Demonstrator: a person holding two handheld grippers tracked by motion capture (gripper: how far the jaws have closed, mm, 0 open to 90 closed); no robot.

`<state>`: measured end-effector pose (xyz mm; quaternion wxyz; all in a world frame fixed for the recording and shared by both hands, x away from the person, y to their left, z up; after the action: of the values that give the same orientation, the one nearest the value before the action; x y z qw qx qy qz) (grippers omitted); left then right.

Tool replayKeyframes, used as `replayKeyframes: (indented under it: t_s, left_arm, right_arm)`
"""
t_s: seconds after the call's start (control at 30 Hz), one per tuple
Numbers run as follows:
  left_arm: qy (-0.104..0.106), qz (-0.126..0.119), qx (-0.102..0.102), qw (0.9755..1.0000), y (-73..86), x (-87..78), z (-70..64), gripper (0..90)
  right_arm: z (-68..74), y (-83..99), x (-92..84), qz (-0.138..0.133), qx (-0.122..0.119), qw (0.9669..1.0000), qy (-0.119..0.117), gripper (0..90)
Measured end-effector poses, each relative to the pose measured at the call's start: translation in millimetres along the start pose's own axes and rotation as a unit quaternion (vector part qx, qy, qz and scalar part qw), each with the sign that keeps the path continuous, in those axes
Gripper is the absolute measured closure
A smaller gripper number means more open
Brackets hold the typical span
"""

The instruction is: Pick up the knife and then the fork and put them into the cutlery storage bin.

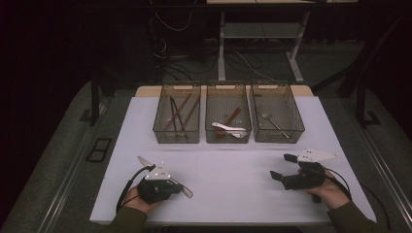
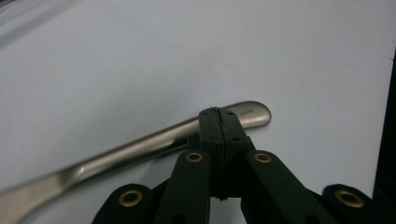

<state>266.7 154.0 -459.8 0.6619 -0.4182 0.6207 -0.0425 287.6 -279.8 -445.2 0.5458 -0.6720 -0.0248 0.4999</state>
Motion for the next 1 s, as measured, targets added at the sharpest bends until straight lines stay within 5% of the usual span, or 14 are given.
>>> replayKeyframes:
  t_s: [0.43,0.8,1.0]
  left_arm:
    - [-0.014,0.006,0.013,0.9998,-28.6,20.7,17.9,89.2]
    - [-0.026,0.007,0.001,0.9996,-46.5,31.7,37.9,89.2]
    - [-0.028,-0.014,-0.007,0.9995,-46.3,20.9,41.8,83.8]
  right_arm:
    - [-0.6,0.3,1.1,0.002,0.001,1.0000,0.000,13.8]
    - [-1.0,0.1,0.5,-0.001,0.002,1.0000,-0.005,13.9]
    - [-0.9,0.3,0.2,-0.002,0.000,1.0000,-0.006,13.9]
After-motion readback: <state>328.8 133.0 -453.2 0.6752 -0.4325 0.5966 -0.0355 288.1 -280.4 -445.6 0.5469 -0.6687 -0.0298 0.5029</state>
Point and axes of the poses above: each handheld gripper's, and its own axes: x roughly forward along the jaws, y roughly out of its underside, z roughly to its left, the point moved 2 cm from there along x, roughly forward along the jaws, and after that the axes turned 7 degrees about z, right-handed, at the moved point
